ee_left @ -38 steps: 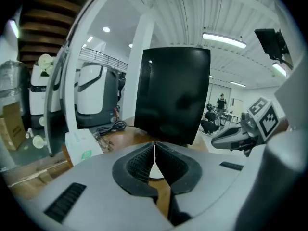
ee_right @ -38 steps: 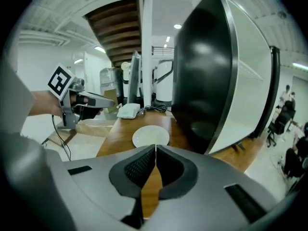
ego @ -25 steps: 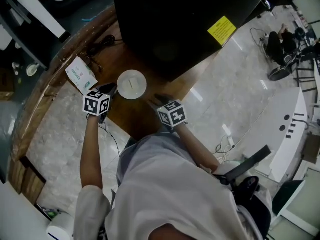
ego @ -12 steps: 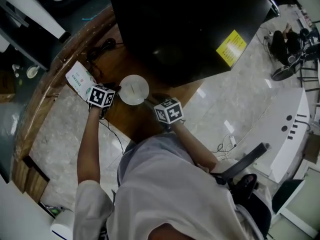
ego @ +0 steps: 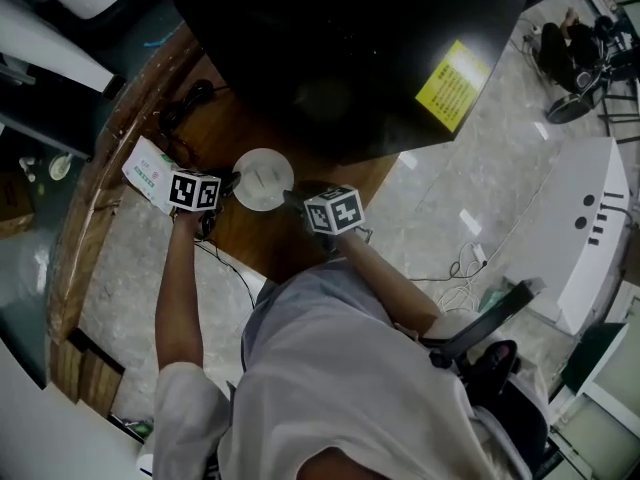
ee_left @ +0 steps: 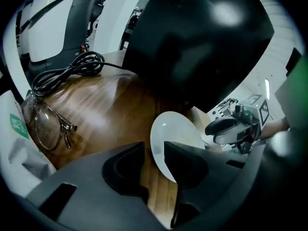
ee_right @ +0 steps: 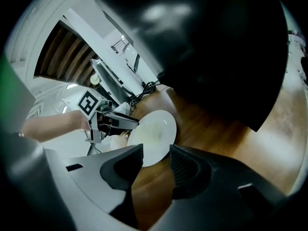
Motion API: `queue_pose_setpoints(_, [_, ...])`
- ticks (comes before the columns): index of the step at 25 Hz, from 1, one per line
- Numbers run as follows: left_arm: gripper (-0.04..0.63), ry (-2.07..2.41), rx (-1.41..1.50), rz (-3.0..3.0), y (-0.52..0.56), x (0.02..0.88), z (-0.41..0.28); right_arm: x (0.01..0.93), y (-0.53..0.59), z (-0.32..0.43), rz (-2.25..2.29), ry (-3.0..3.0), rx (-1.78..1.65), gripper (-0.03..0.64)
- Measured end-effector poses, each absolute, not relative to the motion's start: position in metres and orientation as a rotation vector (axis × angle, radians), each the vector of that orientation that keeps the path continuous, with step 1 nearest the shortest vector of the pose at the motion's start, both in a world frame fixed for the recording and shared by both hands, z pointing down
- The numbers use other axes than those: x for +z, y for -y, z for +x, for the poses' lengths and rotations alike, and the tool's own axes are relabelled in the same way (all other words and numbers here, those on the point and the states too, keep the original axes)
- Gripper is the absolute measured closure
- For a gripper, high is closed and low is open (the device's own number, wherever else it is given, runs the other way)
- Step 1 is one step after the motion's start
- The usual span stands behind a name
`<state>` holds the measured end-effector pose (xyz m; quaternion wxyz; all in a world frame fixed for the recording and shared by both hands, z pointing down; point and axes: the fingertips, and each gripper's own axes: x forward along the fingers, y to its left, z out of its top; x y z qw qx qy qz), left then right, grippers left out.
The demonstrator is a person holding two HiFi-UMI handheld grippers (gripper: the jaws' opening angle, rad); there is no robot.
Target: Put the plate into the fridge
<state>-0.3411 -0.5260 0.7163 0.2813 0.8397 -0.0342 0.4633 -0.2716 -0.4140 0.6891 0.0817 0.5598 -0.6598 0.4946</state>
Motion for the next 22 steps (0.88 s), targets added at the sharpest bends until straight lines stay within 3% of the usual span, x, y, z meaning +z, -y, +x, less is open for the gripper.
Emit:
queue_pose_setpoints(16, [0.491,0.028,1.091,2.184,0.505,0.723,-0.323,0.723,0.413,-0.243,1.903,1.875,1.921,0.449])
queue_pose_setpoints(22, [0.492,0.061,1.054,2.200,0.508,0.725,-0.323,0.723,0.413,-0.244,1.843,1.945,2.397,0.556])
